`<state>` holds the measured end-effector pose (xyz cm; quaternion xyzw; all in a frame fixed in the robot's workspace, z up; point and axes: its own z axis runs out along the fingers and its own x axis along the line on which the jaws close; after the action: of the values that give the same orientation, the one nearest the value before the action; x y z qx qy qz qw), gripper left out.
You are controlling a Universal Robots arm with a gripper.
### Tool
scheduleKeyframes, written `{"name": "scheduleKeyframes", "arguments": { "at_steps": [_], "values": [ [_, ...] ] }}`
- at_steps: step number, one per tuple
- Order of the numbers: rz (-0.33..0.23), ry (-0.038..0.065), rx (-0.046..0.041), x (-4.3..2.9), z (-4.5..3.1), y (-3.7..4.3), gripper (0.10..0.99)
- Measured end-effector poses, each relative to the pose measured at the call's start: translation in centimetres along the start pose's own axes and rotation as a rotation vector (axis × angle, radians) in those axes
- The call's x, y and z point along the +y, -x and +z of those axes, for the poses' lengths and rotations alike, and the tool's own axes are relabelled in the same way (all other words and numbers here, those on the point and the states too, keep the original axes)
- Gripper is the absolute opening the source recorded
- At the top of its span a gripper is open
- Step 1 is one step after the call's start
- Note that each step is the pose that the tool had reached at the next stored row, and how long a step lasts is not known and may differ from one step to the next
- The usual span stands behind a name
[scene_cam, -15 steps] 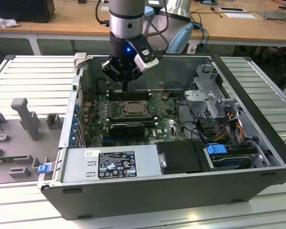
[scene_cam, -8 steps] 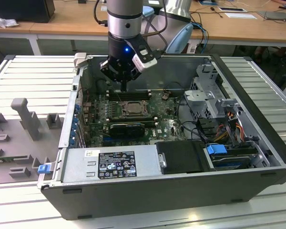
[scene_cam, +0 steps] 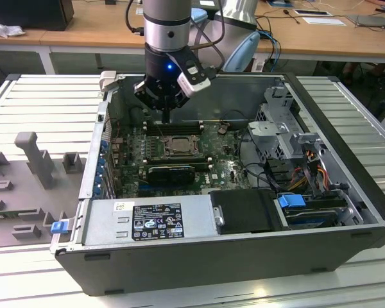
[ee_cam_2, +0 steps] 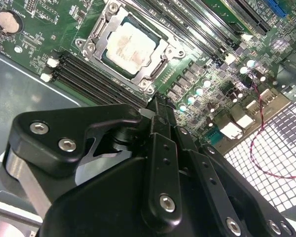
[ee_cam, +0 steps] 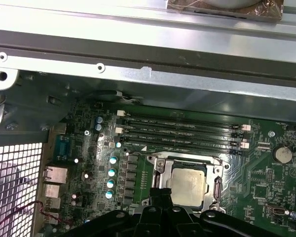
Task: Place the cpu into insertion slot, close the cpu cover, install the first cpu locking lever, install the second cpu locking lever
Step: 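Install the first cpu locking lever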
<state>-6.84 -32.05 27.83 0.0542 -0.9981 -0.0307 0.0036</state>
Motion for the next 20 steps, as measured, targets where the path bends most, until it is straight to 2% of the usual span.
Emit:
{"name": "scheduleKeyframes", "arguments": {
  "at_steps": [10,20],
  "values": [
    [0.000,0.000,0.0001,0.03,0.00,-0.24,0.106],
    [0.006,0.000,-0.0008,0.10,0.03,-0.94,0.106]
  ]
}}
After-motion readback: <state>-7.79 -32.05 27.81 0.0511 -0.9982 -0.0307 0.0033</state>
